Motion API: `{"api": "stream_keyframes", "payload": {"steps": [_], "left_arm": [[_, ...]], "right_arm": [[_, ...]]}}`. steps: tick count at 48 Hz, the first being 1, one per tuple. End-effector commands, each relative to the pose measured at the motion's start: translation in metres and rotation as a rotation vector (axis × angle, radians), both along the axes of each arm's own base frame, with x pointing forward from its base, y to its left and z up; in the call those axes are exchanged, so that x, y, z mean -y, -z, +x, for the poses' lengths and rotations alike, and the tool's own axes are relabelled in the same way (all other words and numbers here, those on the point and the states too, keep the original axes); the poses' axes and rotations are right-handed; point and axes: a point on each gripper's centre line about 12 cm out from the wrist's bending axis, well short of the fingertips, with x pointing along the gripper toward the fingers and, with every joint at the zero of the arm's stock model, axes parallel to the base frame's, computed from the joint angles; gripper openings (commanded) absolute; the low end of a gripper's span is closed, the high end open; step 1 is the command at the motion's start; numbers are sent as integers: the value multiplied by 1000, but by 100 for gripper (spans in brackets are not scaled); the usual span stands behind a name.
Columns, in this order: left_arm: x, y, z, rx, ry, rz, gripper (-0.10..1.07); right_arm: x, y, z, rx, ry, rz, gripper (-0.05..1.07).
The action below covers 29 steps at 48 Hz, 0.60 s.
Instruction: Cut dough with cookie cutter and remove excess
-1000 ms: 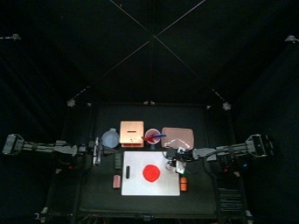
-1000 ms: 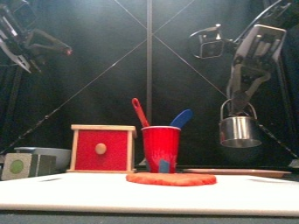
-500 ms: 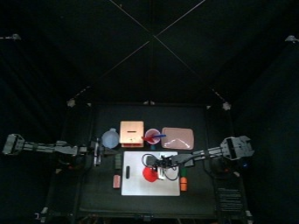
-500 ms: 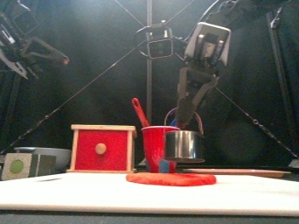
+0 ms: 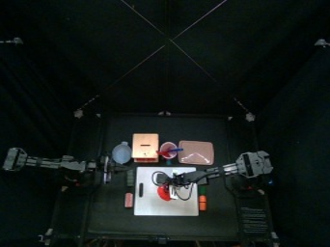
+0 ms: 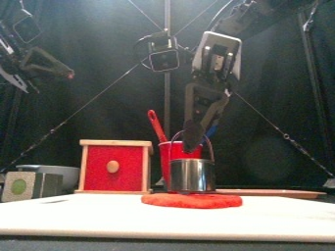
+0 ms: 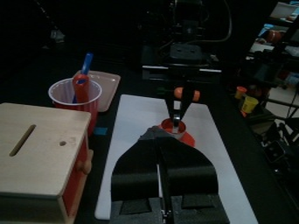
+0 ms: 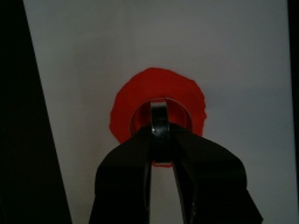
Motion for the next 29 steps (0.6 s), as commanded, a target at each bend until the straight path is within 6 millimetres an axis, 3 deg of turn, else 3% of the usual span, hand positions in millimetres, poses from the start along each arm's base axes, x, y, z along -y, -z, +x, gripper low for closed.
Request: {"api": "stream_keyframes", "payload": {"steps": [1,19,29], "left_arm": [[0,-3,2,8,-1,-6,-1],[0,-3,2,6,-2,-10,-1],[-1,-3,2,7,-4,-1,0]], "right_arm": [[-1,-15,6,47,-1,5,55],[-4,-8,5,29,-14,-6,58],[-7,-17,6,64,-23,-4,76]]}}
